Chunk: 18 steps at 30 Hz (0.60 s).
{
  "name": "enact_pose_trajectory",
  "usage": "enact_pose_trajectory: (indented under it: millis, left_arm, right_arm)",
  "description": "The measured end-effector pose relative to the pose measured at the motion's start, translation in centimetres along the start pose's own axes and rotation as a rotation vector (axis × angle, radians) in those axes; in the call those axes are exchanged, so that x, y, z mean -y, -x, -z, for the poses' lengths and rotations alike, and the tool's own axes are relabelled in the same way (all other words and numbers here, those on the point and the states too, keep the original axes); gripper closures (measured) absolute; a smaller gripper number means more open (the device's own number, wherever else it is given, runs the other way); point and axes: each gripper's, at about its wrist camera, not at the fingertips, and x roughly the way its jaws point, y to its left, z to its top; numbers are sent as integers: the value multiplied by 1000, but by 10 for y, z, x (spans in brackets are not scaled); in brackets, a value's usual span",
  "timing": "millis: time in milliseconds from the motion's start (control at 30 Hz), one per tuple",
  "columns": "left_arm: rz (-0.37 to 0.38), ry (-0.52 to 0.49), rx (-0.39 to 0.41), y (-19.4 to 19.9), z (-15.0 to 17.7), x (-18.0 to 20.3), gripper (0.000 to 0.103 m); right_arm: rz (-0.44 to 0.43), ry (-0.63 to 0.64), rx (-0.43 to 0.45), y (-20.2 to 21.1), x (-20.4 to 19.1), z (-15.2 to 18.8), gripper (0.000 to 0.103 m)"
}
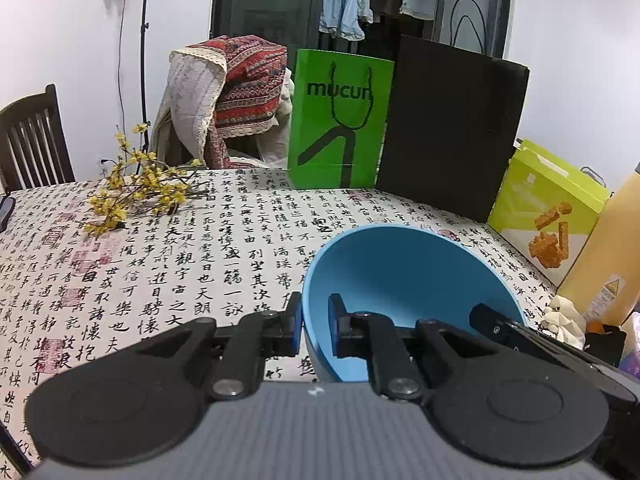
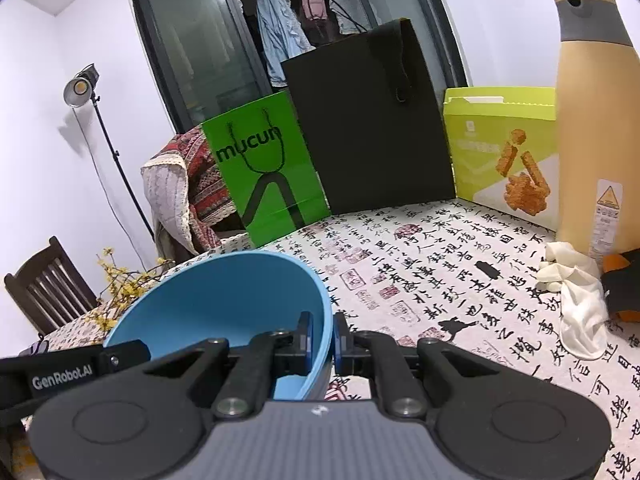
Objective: Organize plates and bowls
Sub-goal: 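Carry the held blue bowl toward the lilac vase and pink suitcase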
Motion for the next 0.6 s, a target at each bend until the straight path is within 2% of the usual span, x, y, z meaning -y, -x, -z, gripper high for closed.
enact_pose_trajectory:
  millis: [600]
  left_arm:
    - [-36, 26, 11, 13, 3, -16, 90]
  right_arm:
    - [-43, 17, -12, 2, -16, 8, 93]
